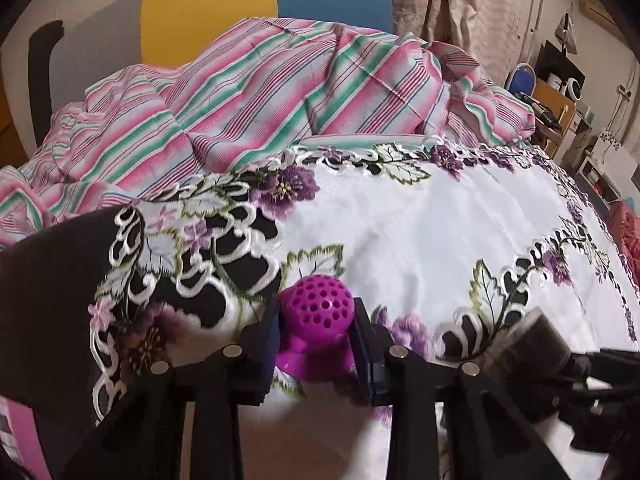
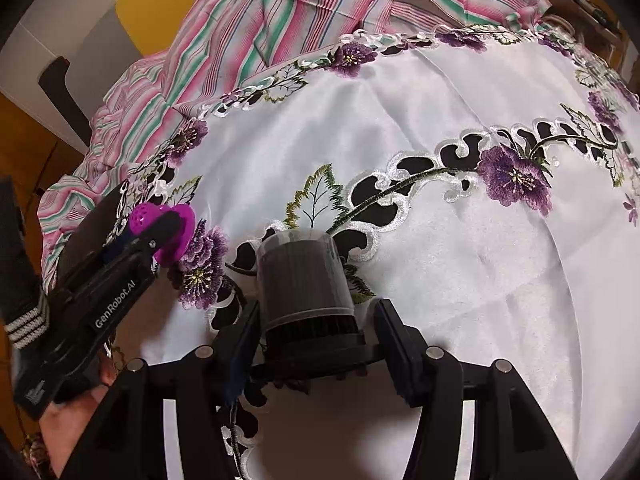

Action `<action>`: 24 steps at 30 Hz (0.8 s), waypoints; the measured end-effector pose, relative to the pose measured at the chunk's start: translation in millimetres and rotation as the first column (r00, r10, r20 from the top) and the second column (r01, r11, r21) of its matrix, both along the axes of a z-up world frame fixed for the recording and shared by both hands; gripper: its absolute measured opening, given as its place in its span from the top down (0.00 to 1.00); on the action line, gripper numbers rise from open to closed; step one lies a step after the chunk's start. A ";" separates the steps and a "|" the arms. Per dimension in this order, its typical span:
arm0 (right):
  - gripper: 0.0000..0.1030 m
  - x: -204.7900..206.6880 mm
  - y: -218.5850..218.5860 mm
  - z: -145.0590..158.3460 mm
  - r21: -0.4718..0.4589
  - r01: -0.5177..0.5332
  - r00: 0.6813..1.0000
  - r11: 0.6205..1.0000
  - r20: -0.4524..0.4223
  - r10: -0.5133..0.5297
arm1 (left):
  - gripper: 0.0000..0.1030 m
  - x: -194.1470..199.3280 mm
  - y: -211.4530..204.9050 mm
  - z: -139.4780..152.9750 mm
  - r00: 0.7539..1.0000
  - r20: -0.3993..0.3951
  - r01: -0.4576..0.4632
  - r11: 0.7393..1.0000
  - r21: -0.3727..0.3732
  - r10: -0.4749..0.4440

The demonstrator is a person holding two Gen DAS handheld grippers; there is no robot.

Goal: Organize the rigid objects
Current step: 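Grasp the magenta suction toy with the left tool while the right tool holds the black cup, then carry the magenta toy into the tray and open the left tool while the right tool holds the black cup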

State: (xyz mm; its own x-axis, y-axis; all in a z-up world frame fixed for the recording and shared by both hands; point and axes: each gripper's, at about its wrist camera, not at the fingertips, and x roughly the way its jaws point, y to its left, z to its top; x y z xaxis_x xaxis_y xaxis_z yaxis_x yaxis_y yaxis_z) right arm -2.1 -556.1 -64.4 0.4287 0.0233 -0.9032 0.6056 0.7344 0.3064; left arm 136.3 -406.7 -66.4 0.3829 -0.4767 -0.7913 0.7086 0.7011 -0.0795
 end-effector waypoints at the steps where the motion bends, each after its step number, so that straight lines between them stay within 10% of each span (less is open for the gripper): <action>1: 0.44 -0.2 -0.1 -0.1 0.000 0.000 1.000 1.000 0.000 0.000 | 0.69 -2.2 2.6 -0.1 1.000 0.006 0.001 1.000 -0.002 -0.001; 24: 0.44 7.9 30.8 6.3 -0.157 -0.111 0.994 0.981 -0.021 0.109 | 0.69 -112.3 123.2 16.4 0.997 -0.075 0.003 0.993 -0.116 -0.012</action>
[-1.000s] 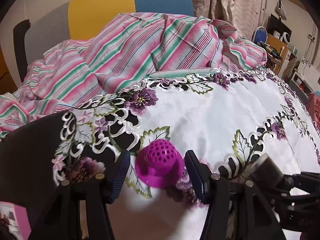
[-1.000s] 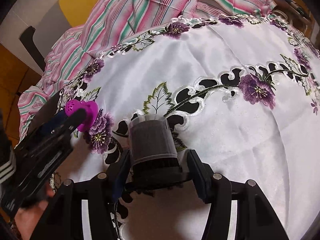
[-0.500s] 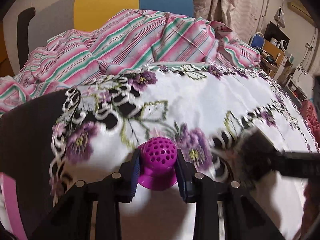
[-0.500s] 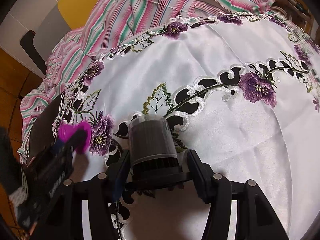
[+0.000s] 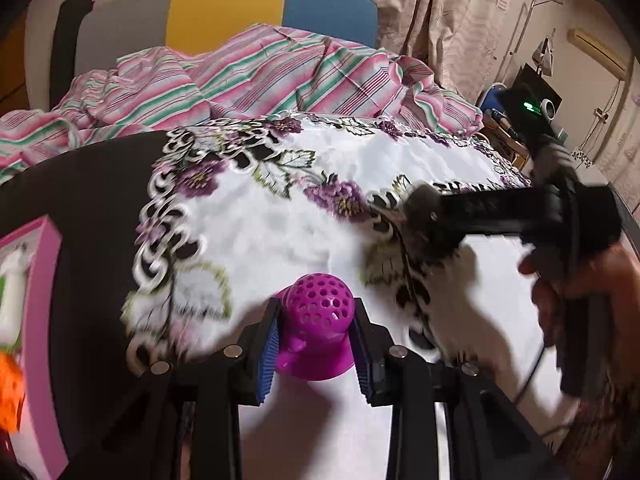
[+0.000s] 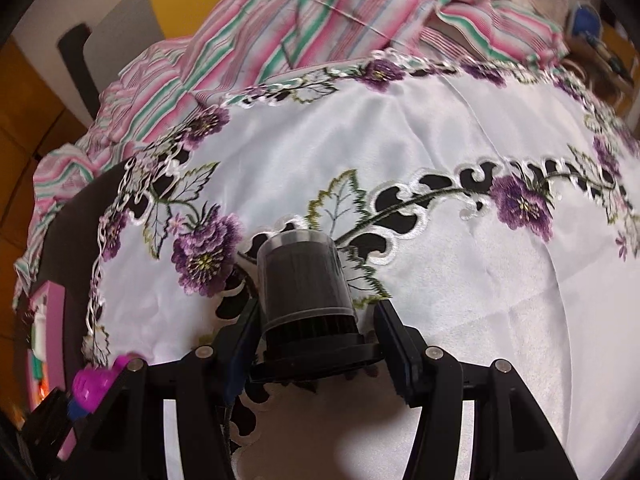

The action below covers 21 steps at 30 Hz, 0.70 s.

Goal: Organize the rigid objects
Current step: 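Carry the magenta toy into the tray and open the left tool while the right tool holds the black cup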

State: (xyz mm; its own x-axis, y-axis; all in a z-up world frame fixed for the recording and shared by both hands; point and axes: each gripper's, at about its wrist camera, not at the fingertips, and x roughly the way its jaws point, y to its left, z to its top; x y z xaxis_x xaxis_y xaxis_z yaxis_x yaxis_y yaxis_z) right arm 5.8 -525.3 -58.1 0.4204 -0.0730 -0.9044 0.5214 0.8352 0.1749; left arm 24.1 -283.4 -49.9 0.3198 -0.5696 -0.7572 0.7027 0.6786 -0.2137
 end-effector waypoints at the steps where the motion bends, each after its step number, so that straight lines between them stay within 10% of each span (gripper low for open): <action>1: 0.44 0.7 2.1 0.3 -0.011 -0.006 1.000 1.000 -0.003 0.006 | 0.69 -3.9 7.6 -0.2 1.000 -0.012 -0.002 1.000 -0.009 0.002; 21: 0.44 1.9 75.2 17.4 -0.038 -0.153 0.987 0.987 0.052 0.155 | 0.69 -44.4 112.2 28.0 0.999 -0.003 -0.052 0.992 -0.115 0.052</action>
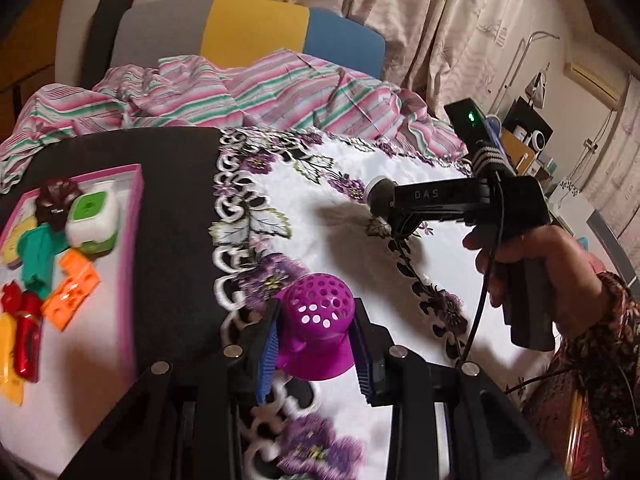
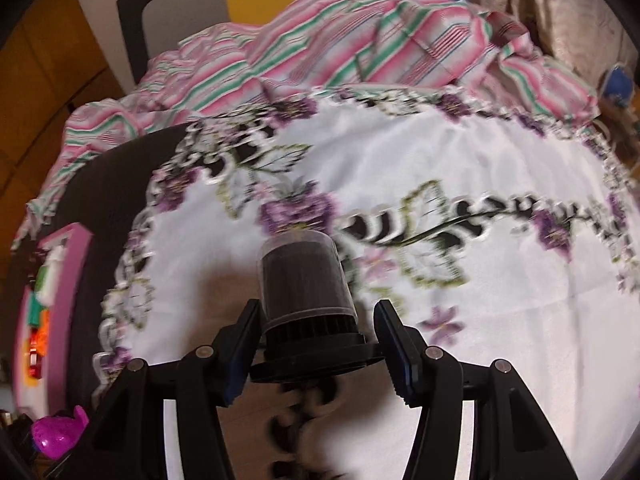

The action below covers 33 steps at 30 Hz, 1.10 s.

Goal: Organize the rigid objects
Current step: 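Carry the magenta toy into the tray and open the left tool while the right tool holds the black cup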

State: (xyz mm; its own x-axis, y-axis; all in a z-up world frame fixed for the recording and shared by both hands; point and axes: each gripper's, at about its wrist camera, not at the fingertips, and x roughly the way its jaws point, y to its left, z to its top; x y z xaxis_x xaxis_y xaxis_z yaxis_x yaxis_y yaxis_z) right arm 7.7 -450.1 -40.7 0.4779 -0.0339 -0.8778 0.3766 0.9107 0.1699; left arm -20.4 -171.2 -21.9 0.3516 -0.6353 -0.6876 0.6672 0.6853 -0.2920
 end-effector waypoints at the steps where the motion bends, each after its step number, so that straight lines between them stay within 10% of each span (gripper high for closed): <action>1: 0.44 0.3 6.5 0.4 0.013 -0.013 1.000 1.000 0.004 0.013 | 0.69 -0.2 8.3 2.0 1.000 -0.003 -0.012 1.000 -0.009 0.012; 33: 0.44 -9.3 106.3 49.4 0.058 -0.181 0.948 0.982 0.275 0.159 | 0.68 39.8 197.0 -32.1 0.950 -0.042 -0.305 0.948 0.096 0.310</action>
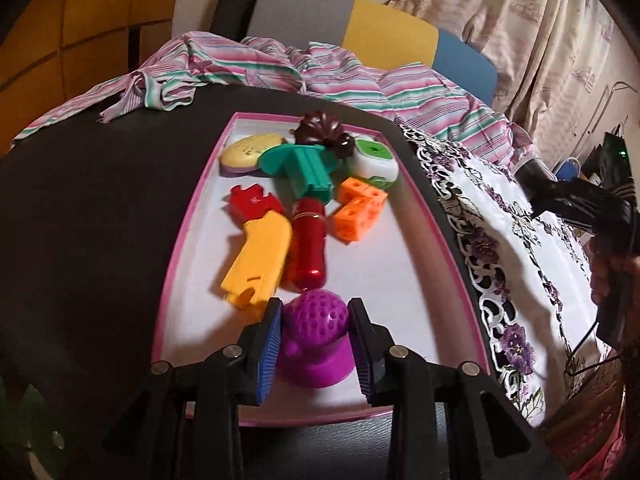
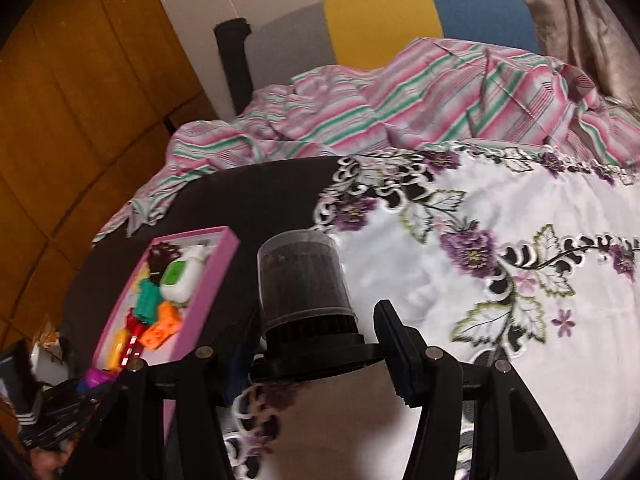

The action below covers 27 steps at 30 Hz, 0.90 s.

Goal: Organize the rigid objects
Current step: 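Carry the magenta toy into the tray and open the left tool while the right tool holds the black cup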

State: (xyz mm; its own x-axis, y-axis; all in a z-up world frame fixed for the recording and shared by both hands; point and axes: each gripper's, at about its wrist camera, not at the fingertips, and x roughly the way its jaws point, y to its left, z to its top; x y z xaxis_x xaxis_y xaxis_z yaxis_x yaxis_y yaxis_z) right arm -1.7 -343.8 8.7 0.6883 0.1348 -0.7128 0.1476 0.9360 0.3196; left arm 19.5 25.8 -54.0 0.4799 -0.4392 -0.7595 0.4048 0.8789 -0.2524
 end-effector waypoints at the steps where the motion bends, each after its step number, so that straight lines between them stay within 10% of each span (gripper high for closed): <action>1: 0.44 -0.3 2.7 0.4 0.015 -0.004 1.000 1.000 0.005 0.004 | 0.68 -0.2 2.3 -0.6 1.000 -0.006 -0.004 1.000 0.002 0.004; 27: 0.44 1.4 189.8 -24.3 0.102 -0.319 0.941 0.942 -0.087 0.327 | 0.56 -14.6 38.2 23.2 0.997 -0.033 -0.074 0.983 -0.169 0.069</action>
